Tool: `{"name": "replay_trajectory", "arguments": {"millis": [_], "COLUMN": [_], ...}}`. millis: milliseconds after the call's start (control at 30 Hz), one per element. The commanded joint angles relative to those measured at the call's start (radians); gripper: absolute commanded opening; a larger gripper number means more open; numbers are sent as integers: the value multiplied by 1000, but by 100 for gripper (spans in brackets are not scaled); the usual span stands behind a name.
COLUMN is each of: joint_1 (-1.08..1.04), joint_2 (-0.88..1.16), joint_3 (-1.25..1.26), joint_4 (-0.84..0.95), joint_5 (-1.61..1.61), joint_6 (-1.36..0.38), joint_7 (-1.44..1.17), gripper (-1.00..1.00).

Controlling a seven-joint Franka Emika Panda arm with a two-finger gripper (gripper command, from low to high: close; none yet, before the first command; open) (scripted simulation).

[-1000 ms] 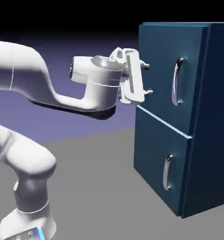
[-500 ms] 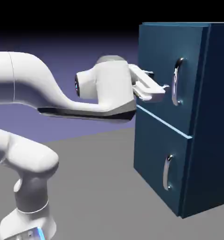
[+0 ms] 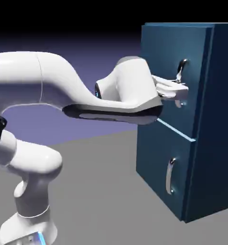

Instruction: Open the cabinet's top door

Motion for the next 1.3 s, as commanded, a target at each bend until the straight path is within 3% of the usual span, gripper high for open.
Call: {"name": "replay_trajectory", "arguments": {"millis": [0,700,967,1267], "joint_1": [-36,-708,-756,-664], "joint_2": [-3,-283,-437,-576], "joint_3": [29,681,846,1097], "joint_4": [-21,-431,-530,-577], "joint_5": [25,804,1152,1543], "joint_6": [-9,-154,-254,-546], "joint_7": [-8,-338,-541,-707], "gripper": [-100,-100,-100,-100]}}
